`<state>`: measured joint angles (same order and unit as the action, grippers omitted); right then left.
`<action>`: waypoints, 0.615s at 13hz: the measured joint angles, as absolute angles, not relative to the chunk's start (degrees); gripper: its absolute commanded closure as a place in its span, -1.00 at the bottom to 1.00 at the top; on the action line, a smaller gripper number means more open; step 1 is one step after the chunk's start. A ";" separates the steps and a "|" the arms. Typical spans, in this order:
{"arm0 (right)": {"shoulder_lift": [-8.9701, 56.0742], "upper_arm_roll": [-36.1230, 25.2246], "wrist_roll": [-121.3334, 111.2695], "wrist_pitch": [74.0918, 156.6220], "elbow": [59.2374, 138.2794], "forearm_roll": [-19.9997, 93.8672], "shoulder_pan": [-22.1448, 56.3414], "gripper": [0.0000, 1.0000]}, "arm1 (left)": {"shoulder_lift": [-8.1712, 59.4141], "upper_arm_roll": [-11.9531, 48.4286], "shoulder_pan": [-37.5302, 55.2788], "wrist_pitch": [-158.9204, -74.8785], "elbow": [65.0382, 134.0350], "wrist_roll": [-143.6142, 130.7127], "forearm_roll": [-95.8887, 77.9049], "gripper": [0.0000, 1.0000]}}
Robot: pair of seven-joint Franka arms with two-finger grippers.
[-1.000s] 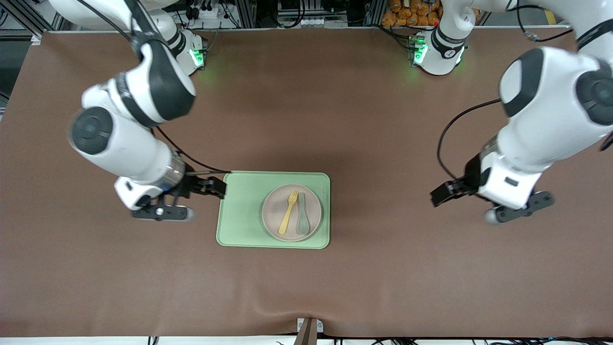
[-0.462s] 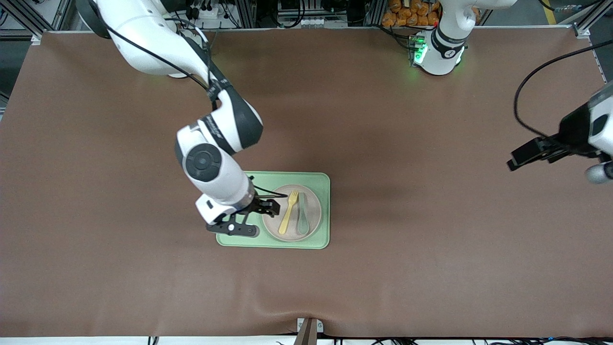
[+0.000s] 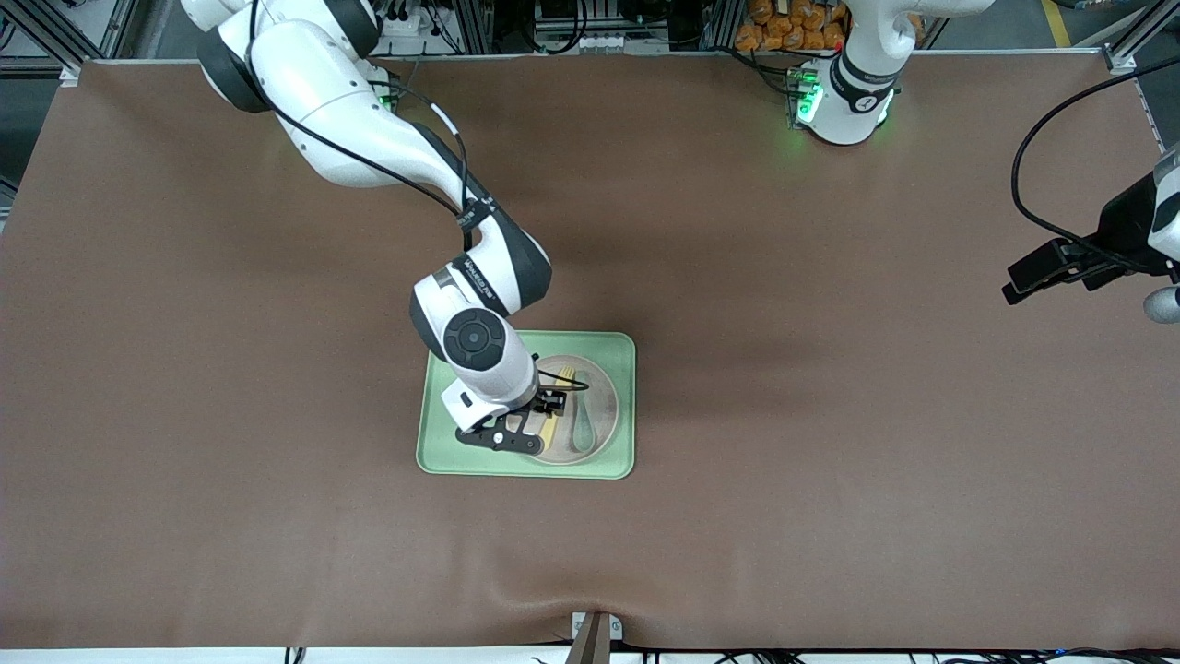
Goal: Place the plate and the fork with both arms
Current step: 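Grasp the yellow fork on the plate with the right gripper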
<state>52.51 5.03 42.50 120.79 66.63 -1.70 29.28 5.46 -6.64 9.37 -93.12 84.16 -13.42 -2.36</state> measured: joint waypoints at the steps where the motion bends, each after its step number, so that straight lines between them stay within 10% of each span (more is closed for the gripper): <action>1: 52.89 5.02 42.52 120.79 66.49 -1.70 29.60 -0.25 | 4.71 -6.65 9.28 -93.12 84.60 -13.42 -2.31 -1.00; 8: 54.80 5.02 44.60 122.47 66.42 -1.71 31.22 -0.08 | 2.73 -6.50 9.07 -93.12 86.26 -13.42 -2.22 -1.00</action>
